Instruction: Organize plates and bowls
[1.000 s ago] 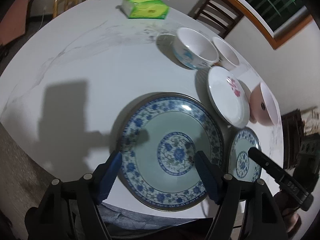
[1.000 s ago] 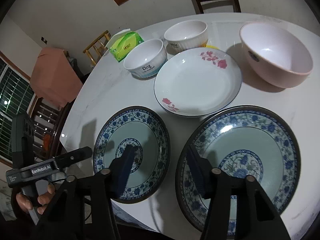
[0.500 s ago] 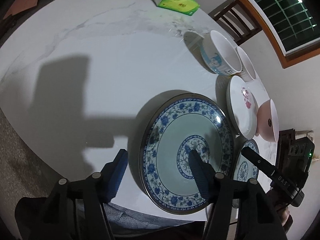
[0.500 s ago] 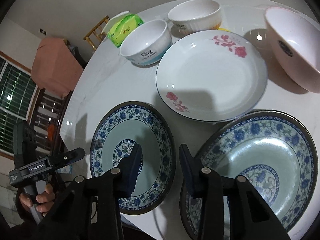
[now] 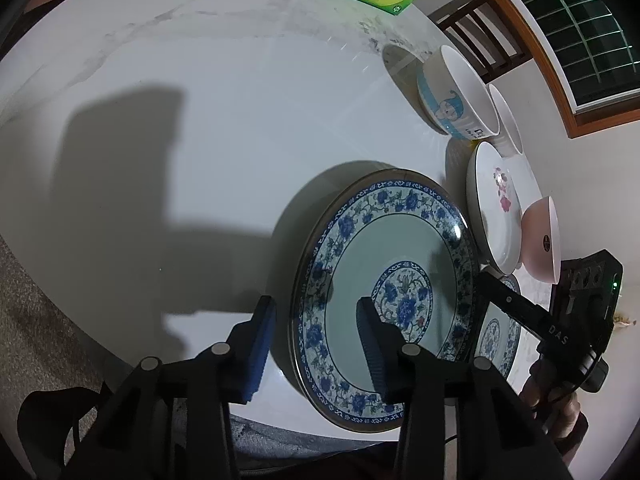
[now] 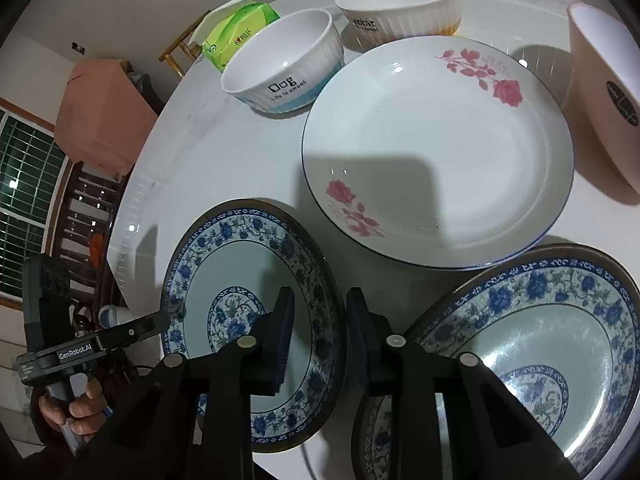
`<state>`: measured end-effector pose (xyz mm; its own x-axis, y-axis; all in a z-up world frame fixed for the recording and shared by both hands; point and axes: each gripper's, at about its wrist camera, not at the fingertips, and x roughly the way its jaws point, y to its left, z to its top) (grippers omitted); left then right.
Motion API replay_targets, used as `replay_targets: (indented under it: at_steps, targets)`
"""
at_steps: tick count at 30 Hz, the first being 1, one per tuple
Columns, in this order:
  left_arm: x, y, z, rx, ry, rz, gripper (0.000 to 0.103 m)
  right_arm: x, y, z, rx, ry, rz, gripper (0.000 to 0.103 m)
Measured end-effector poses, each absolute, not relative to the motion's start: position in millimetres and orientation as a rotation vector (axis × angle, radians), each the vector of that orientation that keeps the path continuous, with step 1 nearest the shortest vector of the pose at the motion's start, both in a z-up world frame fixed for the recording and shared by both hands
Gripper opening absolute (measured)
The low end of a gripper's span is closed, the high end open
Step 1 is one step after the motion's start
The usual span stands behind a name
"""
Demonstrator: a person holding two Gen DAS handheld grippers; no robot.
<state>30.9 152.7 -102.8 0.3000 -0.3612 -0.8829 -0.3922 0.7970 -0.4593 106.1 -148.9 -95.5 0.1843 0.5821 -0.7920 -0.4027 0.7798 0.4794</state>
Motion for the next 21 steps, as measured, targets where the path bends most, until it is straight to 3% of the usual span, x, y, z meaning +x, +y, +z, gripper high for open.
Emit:
replay_targets:
  at_steps: [2,10,21]
  targets:
    - [31.8,152.9,-104.1,-0.694,1.3,0.014,0.032,108.6,-147.4,-97.9,0.175,1.206,0.698,0.022]
    - [35.5,151.3,-102.3,-0.61,1.288,0.028,0.021,108.2,-146.2,-104.8,0.175,1.213,0.68,0.014]
    - [47.7,166.8,-94.4,-0.535,1.246,0.064,0.02,83.7,-143.1,-106.5,0.188,1.213,0.683,0.013]
